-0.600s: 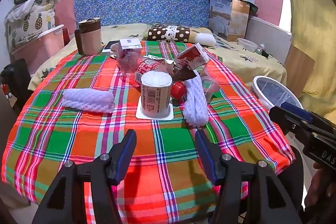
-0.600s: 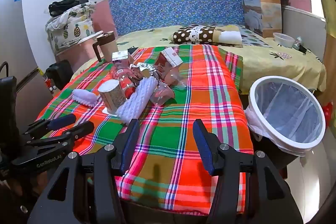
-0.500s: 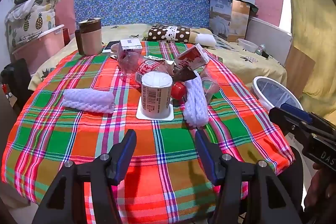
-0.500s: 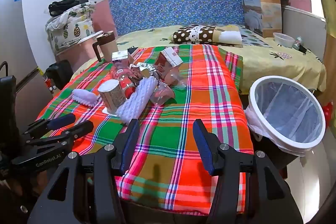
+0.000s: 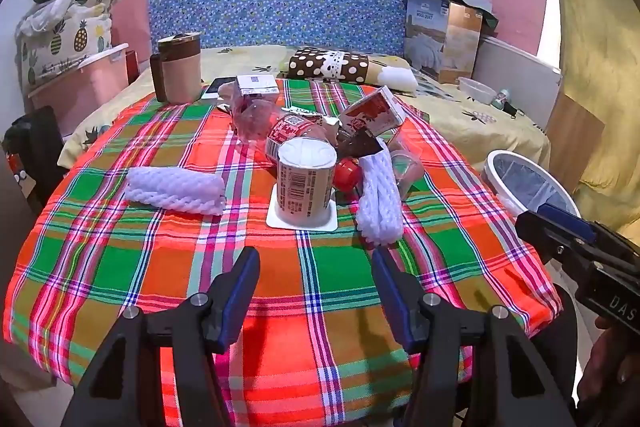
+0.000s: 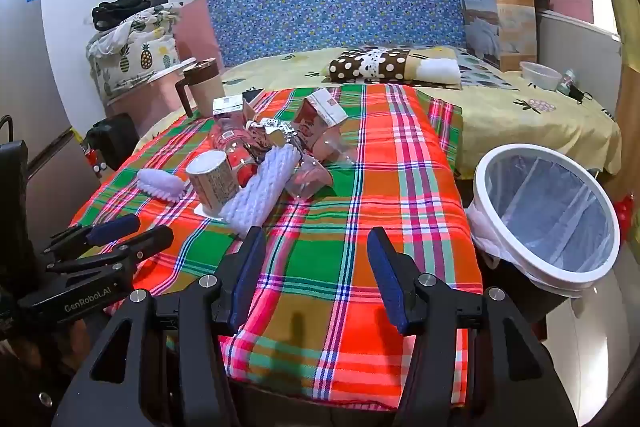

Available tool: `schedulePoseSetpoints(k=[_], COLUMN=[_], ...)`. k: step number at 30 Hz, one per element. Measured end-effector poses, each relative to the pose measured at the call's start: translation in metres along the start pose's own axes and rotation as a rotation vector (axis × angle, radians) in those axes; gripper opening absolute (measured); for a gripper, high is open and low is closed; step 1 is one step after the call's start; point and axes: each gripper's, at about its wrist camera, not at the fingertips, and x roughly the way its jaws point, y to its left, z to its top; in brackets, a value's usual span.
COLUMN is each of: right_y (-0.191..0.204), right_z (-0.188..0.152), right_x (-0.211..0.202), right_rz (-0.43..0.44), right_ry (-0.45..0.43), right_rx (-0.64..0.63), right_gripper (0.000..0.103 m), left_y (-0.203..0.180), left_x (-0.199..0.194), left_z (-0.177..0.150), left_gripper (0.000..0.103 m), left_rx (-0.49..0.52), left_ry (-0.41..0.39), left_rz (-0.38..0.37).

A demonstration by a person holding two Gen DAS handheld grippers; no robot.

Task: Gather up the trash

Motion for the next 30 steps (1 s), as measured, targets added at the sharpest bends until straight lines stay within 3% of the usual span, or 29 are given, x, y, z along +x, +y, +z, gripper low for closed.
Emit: schedulePoseSetpoints(k=[30], right_y=[-0.0006], right_z=[0.0000], right_x=[0.0016], right_rz=[0.001], right_ry=[0.005], right_rx=[-0.001], right_gripper=[0.055], left_y=[-0.0011], left_x=[-0.0032], left_z=[-0.0011], left_gripper=[0.058], left_rx=[0.007], left_ry=[-0.020], left_rz=[-0.002])
